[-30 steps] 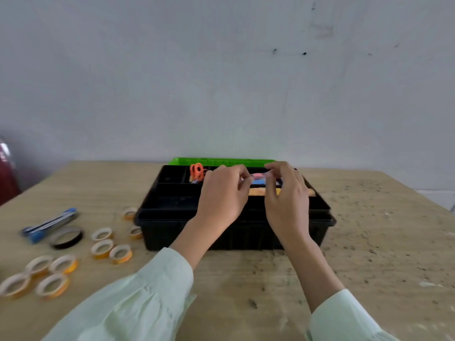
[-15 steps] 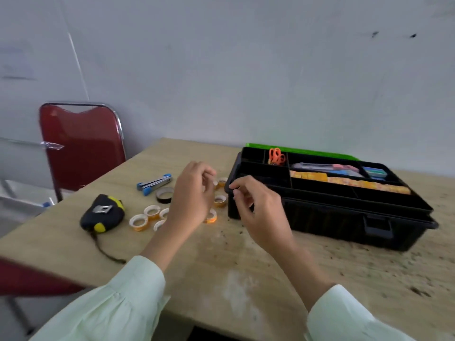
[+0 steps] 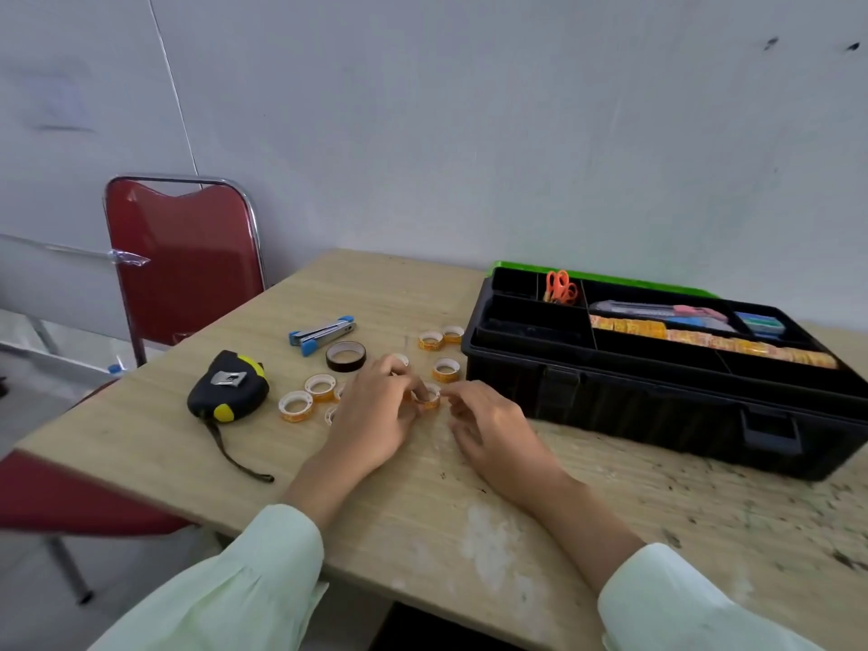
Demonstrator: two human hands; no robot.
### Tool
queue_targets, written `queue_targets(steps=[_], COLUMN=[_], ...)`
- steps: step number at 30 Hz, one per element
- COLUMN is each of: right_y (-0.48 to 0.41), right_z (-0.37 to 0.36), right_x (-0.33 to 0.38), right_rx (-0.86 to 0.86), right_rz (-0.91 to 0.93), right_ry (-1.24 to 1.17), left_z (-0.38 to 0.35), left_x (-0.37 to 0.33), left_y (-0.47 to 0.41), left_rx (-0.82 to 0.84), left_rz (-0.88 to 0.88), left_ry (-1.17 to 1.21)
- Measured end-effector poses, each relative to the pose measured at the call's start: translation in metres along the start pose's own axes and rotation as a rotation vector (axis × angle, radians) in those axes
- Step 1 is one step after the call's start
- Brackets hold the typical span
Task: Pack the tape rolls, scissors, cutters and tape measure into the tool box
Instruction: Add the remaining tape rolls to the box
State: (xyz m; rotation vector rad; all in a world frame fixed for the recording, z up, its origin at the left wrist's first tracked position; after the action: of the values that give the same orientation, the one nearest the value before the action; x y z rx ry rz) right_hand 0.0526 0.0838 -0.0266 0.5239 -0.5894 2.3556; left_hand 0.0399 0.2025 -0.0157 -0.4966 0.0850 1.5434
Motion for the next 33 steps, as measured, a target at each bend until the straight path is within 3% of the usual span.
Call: queue_targets(steps=[5, 9, 12, 18, 26, 29, 33], right_y=[0.002, 0.004, 0.005, 0.01, 0.027, 0.042, 0.068], right_z=[0.007, 0.012, 0.012, 0.02, 0.063, 0.095, 0.149], right_x=[0.005, 0.012, 0.011, 0.018, 0.026, 0.03, 0.014], right_rx=[-0.081, -0.119, -0.128, -0.2, -0.448, -0.573, -0.753], right_rz=[0.054, 0.108, 0.11, 0.153, 0.152, 0.136, 0.014], right_ry=[0.007, 0.036, 0.037, 0.026, -0.02, -0.044, -0.077], left_z=[0.006, 0.009, 0.01, 0.008, 0.006, 0.021, 0.055], left_x=[-0.002, -0.012, -0.007, 0.013, 0.009, -0.005, -0.058], left_y=[0.006, 0.013, 0.014, 0.011, 0.006, 0.008, 0.013], left_rx=[-0.069, -0.081, -0.116, -0.132, -0.075, -0.187, -0.415], left_rz=[-0.101, -0.201, -0.179, 0.043, 0.108, 0.042, -0.195], left_ry=[0.269, 0.288, 0.329, -0.049, -0.053, 0.082, 0.27])
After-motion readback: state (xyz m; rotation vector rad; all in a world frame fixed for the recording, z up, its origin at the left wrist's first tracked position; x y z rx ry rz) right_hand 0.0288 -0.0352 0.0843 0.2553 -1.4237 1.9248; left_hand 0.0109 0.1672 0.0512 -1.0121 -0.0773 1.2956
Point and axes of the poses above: each hand's wrist, its own y-axis away from the middle knuckle, its own z-axis out of the back of the hand, x = y × z, the point moved 10 cm from there along -y, towards the middle knuckle, and after that the axes turned 8 degrees about x, right-handed, at the moved point
